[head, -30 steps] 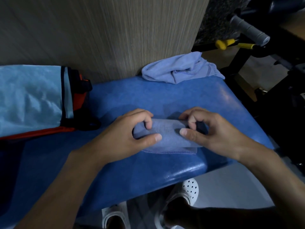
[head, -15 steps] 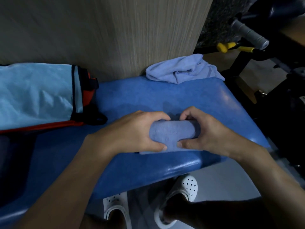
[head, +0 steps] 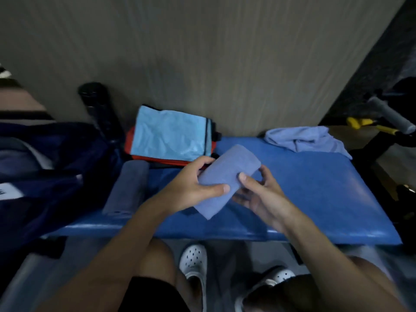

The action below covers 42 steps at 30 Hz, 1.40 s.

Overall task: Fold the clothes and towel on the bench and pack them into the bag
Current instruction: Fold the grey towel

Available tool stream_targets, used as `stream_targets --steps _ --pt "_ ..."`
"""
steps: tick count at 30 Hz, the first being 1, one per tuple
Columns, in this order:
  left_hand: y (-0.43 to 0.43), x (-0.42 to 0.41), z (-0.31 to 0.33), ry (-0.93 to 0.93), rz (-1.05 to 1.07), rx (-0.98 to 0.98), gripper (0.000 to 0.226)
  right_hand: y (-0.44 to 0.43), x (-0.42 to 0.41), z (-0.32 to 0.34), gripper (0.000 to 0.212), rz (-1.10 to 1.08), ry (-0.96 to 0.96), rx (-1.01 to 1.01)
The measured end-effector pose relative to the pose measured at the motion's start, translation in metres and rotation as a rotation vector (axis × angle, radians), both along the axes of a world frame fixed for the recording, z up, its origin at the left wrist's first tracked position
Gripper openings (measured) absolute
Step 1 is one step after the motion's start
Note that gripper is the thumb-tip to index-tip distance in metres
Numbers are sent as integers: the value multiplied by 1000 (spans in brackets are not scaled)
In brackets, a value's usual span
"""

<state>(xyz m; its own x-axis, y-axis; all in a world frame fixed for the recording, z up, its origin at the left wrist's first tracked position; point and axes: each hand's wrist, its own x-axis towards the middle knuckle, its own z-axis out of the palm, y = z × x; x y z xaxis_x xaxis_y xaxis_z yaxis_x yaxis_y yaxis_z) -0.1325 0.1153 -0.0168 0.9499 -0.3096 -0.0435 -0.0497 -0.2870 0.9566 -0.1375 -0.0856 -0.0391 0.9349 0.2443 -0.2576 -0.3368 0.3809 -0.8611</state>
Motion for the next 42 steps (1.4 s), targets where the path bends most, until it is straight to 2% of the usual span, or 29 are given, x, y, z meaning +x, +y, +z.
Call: stream_targets --steps 4,7,9,11,13,15,24,27,29,32,34,36,38,42 --pt "38 -20 -2 -13 195 -7 39 63 -9 10 59 22 4 -22" --pt "69 -27 -11 -8 300 89 33 104 -5 9 52 -30 -35 -123" --pt "95 -29 -19 -127 416 367 42 123 2 0 53 -53 -59 -255" --pt "120 -29 -26 -272 400 705 67 136 7 -12 51 -53 -98 -415" --pt "137 -27 -34 -275 318 908 81 145 11 -23 42 -39 -116 -526" --pt "145 -26 -42 -253 246 1014 82 153 13 -31 31 -30 -93 -561" --pt "147 -31 -54 -219 121 1106 88 179 30 -44 18 -20 -113 -562" --pt "147 -33 -55 -234 113 1165 93 182 30 -47 12 30 -220 -725" --pt "147 -34 -56 -236 115 1183 94 181 28 -50 25 85 -304 -826" --pt "145 -34 -57 -234 126 1186 93 179 26 -51 69 164 -342 -946" --pt "144 -34 -56 -226 126 1194 93 178 27 -50 75 192 -345 -956" --pt "143 -33 -54 -226 124 1206 92 176 26 -46 72 187 -362 -961" --pt "140 -30 -48 -242 138 1225 89 170 25 -44 60 180 -386 -952" --pt "116 -10 -32 -415 191 1174 78 143 26 -41 36 125 -436 -976"
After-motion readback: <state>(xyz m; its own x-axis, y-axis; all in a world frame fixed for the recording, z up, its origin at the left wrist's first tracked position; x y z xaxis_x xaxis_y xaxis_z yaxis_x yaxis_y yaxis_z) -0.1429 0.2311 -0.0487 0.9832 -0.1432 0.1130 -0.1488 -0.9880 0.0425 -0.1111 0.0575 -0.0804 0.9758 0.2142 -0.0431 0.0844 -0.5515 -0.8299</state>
